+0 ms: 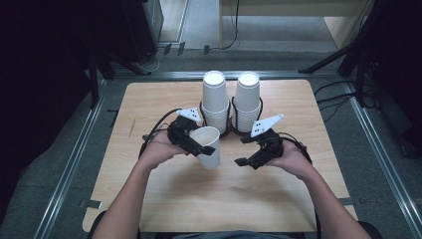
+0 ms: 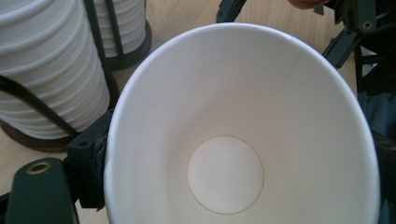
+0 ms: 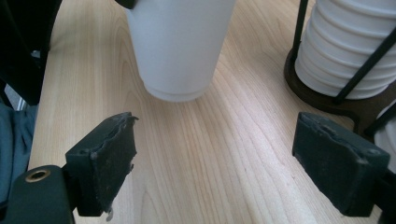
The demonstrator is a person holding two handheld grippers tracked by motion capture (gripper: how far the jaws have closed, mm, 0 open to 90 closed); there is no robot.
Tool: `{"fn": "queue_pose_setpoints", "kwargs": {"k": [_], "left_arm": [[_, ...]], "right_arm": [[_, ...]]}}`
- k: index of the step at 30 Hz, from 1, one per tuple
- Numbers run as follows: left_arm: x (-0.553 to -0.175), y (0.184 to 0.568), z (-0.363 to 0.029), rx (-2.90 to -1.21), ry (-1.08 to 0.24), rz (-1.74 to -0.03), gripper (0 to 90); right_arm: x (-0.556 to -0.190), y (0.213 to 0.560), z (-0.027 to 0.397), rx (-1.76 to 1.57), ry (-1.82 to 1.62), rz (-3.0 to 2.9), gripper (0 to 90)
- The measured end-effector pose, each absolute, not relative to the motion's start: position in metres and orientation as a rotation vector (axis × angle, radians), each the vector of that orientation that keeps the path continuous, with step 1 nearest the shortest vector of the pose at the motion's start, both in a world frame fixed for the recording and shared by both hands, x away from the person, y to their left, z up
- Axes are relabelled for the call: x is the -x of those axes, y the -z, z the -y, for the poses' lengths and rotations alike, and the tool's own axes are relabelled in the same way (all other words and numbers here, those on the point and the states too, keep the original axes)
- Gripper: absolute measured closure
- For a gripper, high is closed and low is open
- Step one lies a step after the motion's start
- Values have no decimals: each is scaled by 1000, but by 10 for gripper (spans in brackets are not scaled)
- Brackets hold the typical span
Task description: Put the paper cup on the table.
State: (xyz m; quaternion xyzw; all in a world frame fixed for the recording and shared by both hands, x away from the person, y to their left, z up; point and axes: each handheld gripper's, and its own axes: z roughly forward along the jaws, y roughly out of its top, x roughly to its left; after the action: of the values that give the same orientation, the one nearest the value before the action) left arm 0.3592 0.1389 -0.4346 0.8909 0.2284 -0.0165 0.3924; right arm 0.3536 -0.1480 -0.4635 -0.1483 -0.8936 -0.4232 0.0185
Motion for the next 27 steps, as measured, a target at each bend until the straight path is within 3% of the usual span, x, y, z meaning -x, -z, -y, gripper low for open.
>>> {"fn": "queue_pose_setpoints", "kwargs": {"k": [27], "left_arm": [[-376,439,-203,-2284,-87,-784,112]], "right_arm": [[-354,468,158,620,1281,2789,139]]}}
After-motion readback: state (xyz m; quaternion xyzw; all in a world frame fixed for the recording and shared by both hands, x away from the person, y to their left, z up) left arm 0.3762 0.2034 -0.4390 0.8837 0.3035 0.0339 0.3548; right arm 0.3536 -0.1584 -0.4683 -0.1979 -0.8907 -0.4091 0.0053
